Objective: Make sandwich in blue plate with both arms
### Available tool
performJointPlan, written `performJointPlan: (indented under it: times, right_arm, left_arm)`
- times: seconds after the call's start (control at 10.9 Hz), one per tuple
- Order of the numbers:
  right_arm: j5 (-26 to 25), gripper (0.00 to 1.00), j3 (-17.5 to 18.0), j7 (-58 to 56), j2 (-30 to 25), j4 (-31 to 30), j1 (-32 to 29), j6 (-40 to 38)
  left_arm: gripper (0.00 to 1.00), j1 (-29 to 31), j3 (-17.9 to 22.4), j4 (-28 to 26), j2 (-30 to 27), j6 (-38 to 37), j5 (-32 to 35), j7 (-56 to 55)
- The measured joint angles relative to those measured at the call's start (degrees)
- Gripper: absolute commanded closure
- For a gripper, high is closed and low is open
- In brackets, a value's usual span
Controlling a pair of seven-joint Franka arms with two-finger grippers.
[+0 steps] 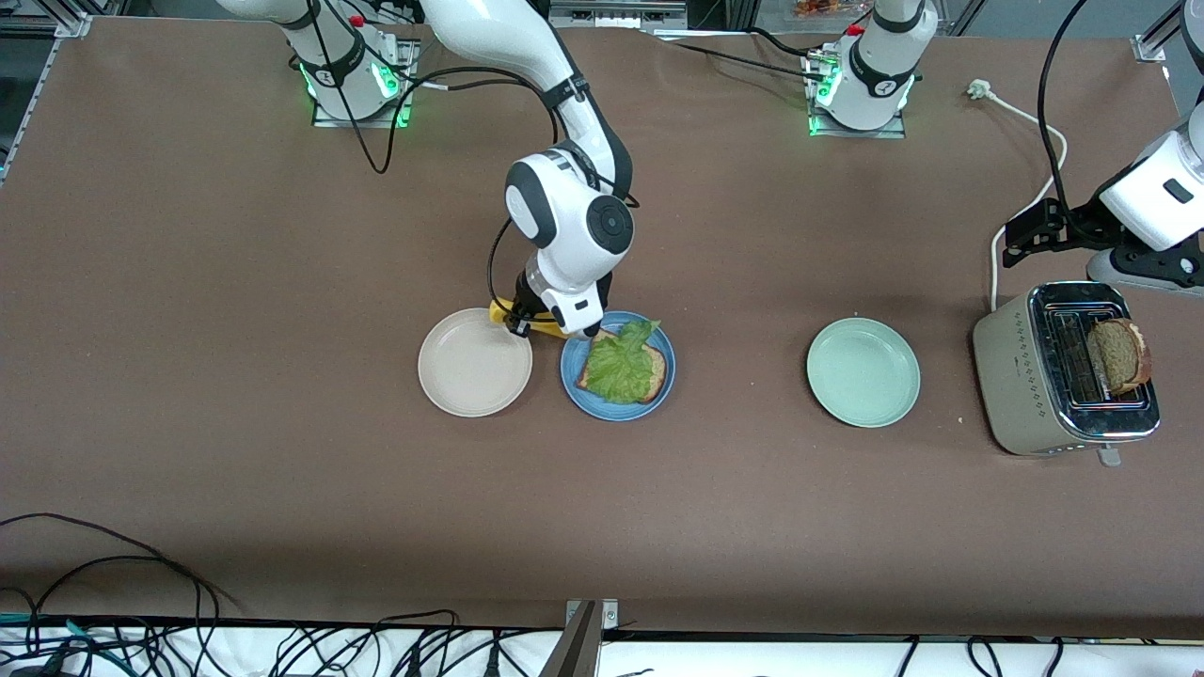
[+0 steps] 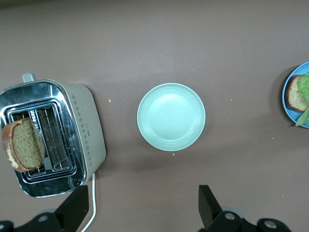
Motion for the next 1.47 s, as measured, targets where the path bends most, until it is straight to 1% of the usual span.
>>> performJointPlan:
  times: [0.18,0.37,0.64,0.73,0.83,0.92,1.1,1.19,1.29,1.47]
  right_arm:
    - [-1.88,1.00,-0.84,0.93,2.34,0.96,0.79,0.01]
    - [-3.63,1.00,-1.34,1.02,2.96,1.40,1.18,0.03]
    - [-3.75,1.00,-2.83,0.98,2.97,1.81,1.08,0.17]
    - [-1.06,1.00,-2.88,0.96,2.76,2.09,0.45,0.34]
    - [4.13,1.00,-2.07,0.17,1.84,2.40,-1.46,0.58]
    - [9.21,1.00,-0.21,-1.33,-0.02,2.87,-4.81,0.81]
    - [16.93,1.00,3.68,-6.15,-5.04,3.08,-12.46,0.56]
    - [19.54,1.00,6.85,-9.74,-7.34,3.04,-17.22,0.22]
    - [20.89,1.00,10.61,-13.09,-9.10,2.96,-22.43,-0.10]
    - [21.70,1.00,18.13,-18.49,-10.88,2.76,-31.83,-0.31]
  left_arm:
    - [0.00,0.00,0.00,0.00,0.00,0.00,0.00,0.00]
    - [0.00,0.00,0.00,0.00,0.00,0.00,0.00,0.00]
    - [0.00,0.00,0.00,0.00,0.00,0.00,0.00,0.00]
    - [0.00,0.01,0.00,0.00,0.00,0.00,0.00,0.00]
    - [0.00,0.01,0.01,0.00,0.00,0.00,0.00,0.00]
    - [0.00,0.03,0.01,0.02,0.00,0.00,0.00,0.00]
    - [0.00,0.04,0.02,0.04,0.01,0.00,0.00,0.00]
    - [0.00,0.04,0.01,0.05,0.02,0.00,0.00,0.00]
    - [0.00,0.04,0.02,0.08,0.03,0.00,0.00,0.00]
    - [0.00,0.04,0.01,0.10,0.05,0.00,0.00,0.00]
